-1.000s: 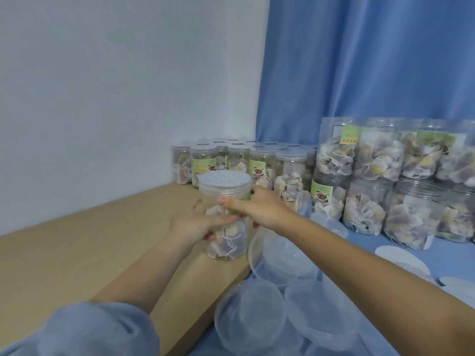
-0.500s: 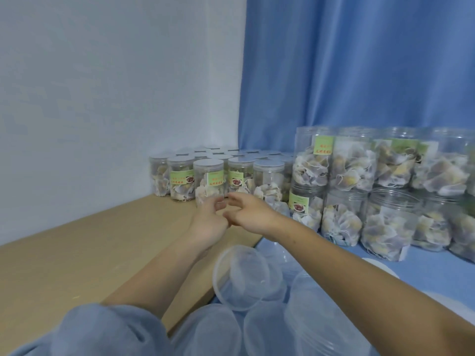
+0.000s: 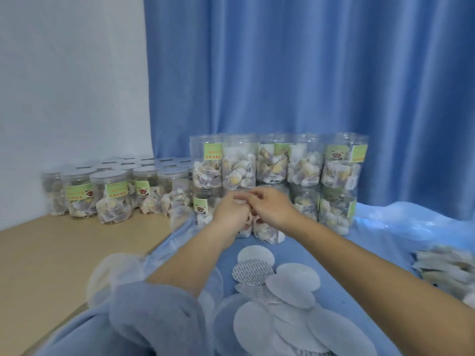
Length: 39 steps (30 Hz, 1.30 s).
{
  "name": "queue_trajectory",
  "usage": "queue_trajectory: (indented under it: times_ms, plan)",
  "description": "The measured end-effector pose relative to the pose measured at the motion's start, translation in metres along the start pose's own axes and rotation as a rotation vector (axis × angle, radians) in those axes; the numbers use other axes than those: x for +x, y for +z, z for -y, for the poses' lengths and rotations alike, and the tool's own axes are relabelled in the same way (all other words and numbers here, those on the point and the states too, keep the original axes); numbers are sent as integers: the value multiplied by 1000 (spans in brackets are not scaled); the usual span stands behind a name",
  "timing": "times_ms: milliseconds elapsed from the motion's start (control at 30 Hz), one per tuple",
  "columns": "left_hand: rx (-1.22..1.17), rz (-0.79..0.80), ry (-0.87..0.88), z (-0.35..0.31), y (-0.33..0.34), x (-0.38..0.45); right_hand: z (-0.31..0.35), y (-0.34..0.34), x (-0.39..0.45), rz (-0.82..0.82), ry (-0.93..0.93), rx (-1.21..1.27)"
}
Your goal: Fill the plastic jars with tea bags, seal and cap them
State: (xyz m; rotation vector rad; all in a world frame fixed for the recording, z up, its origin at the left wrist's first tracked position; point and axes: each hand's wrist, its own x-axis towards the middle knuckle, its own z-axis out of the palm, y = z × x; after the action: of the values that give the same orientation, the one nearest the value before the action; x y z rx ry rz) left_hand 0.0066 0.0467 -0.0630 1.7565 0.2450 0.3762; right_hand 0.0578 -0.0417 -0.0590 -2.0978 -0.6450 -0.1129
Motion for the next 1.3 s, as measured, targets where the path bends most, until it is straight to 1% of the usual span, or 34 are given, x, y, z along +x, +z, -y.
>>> queue_trajectory:
  times_ms: [100, 233, 300, 367, 433, 500, 567, 667, 767, 833, 967, 1067, 1200, 1300]
  plan:
    - [16, 46, -41, -1, 28, 7, -28, -20, 2, -57, 72, -28]
    - [32, 22, -74, 6, 41, 29, -57, -23, 18, -115, 120, -77]
    - [28, 30, -90, 11, 42, 40, -70, -19, 30, -109, 150, -156]
    - [-1, 44, -120, 15, 41, 47, -82, -11, 42, -67, 195, -208]
    - [-15, 57, -150, 17, 38, 52, -88, -4, 51, -32, 259, -210]
    - [-23, 81, -169, 18, 35, 55, -92, 3, 57, -46, 291, -227]
    - [-45, 103, -181, 18, 32, 55, -95, 8, 60, -100, 271, -297]
    - [-33, 106, -181, 15, 27, 51, -97, 11, 53, -211, 197, -321]
    - [2, 93, -160, 9, 26, 43, -98, 6, 33, -346, 103, -282]
    - [-5, 89, -146, 2, 26, 37, -93, -4, 18, -400, 24, -241]
    - [-35, 152, -129, -16, 35, 12, -78, -34, -12, -419, -94, -253]
    - [-61, 188, -89, -25, 51, -8, -64, -53, -36, -410, -147, -208]
    - [-169, 202, -78, -31, 75, -40, -57, -73, -71, -441, -145, -175]
    - [-240, 219, -72, -24, 94, -62, -65, -87, -101, -462, -132, -240]
